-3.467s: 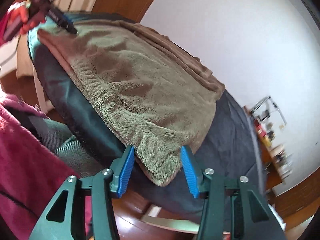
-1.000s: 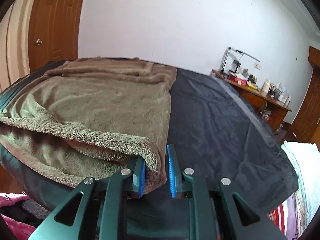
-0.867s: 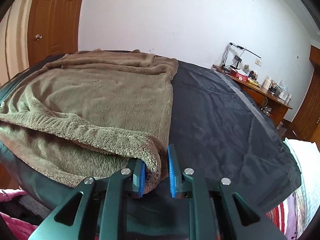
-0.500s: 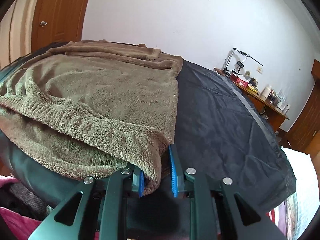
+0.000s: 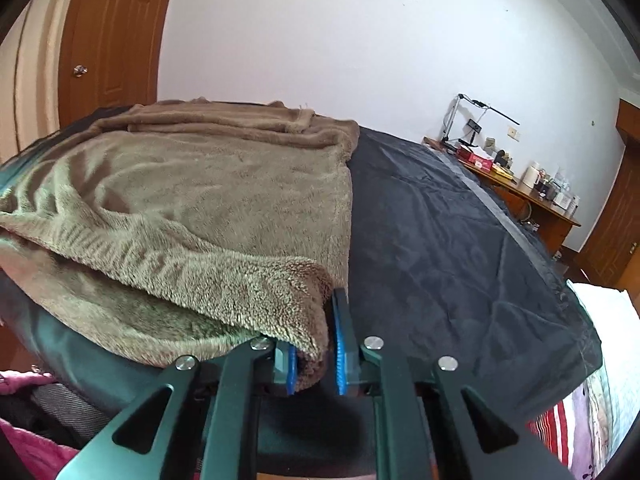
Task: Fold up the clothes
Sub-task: 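Lift the hem with both grippers and fold it over the fleece body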
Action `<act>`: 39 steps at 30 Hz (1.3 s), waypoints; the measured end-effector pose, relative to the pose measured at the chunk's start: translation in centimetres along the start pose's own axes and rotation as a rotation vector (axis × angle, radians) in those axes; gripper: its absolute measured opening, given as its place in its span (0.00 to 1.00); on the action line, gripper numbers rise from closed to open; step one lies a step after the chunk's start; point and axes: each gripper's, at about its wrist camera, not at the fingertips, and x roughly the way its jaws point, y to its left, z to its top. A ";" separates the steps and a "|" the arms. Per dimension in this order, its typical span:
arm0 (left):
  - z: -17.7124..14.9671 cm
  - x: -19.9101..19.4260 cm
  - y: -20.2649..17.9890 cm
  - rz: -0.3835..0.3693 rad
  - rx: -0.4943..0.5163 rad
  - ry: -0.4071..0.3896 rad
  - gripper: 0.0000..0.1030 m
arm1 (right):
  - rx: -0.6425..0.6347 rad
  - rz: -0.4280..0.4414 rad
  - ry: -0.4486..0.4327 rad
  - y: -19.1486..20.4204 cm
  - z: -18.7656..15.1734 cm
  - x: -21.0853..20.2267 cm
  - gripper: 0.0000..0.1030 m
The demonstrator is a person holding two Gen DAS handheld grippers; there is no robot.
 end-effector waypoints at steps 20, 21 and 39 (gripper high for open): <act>12.0 -5.4 0.7 0.075 0.150 -0.288 0.27 | 0.076 0.196 -0.188 -3.9 12.2 -3.2 0.15; 12.7 -5.3 0.7 0.072 0.151 -0.290 0.27 | 0.080 0.201 -0.193 -4.1 12.9 -3.0 0.15; 25.0 2.3 2.2 0.048 0.072 -0.264 0.27 | 0.176 0.199 -0.198 -7.3 23.7 7.4 0.15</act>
